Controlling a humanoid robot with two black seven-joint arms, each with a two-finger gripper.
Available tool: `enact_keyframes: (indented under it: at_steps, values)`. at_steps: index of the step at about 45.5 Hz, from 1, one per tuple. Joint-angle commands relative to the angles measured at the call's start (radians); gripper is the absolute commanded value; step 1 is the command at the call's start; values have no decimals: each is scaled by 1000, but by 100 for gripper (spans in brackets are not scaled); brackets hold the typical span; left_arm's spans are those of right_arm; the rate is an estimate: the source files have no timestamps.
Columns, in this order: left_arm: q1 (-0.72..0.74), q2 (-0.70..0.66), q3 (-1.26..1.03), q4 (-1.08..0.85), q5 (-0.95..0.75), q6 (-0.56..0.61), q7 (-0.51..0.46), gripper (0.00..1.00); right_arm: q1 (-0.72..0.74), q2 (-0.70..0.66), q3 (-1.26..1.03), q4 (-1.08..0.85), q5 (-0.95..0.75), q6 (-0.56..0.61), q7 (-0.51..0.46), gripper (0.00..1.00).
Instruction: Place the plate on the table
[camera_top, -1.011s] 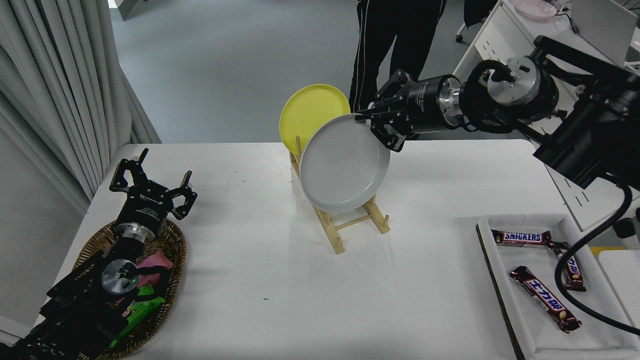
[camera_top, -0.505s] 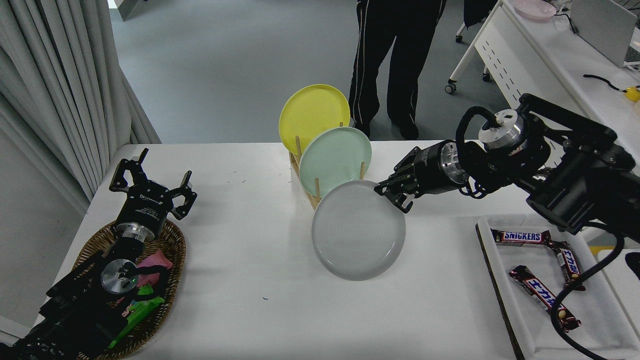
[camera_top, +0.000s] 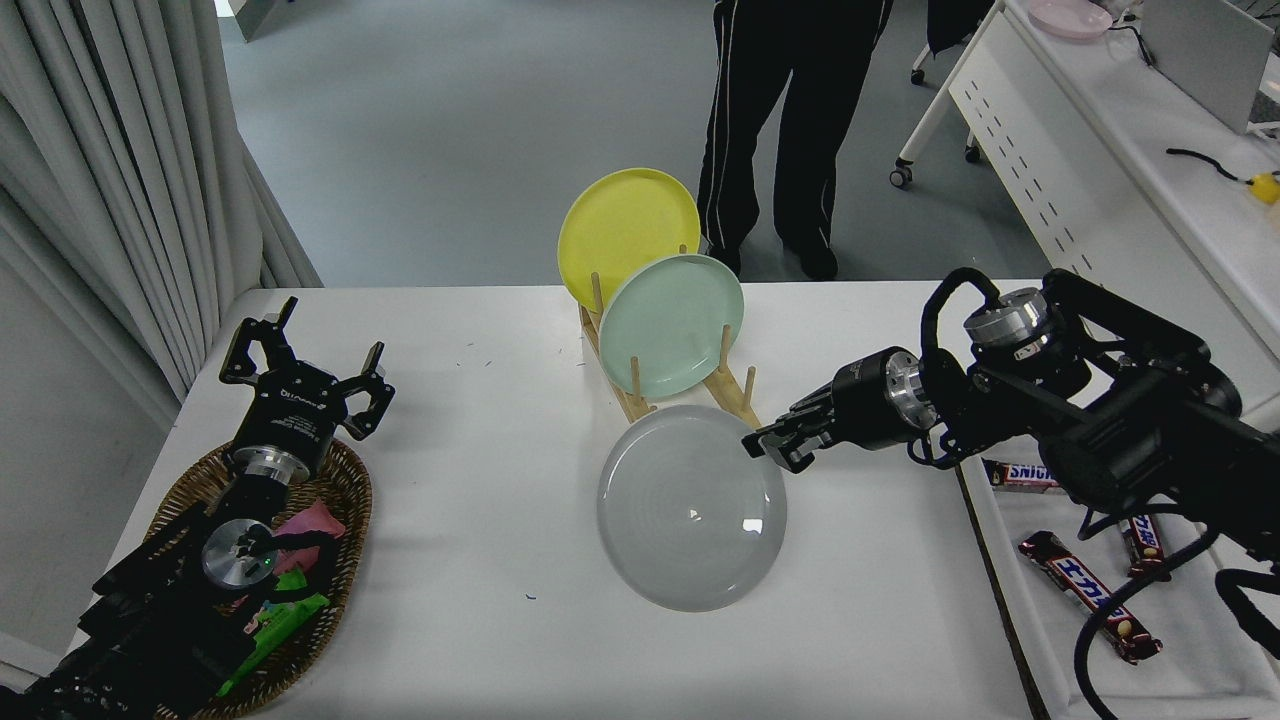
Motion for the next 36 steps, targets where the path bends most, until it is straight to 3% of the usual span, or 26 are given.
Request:
enact_keyframes:
  at_steps: [1, 16, 28, 36]
  values:
    - [0, 0, 0, 0, 0, -1, 0, 100, -63, 56, 10, -90, 25, -6, -2, 0]
    - [0, 0, 0, 0, 0, 1, 0, 100, -104, 161, 1, -114, -8, -6, -2, 0]
    - [0, 0, 0, 0, 0, -1, 0, 100, -109, 296, 20, -286, -54, -6, -4, 0]
    - [0, 0, 0, 0, 0, -1, 0, 100, -109, 311, 18, -306, -56, -6, -4, 0]
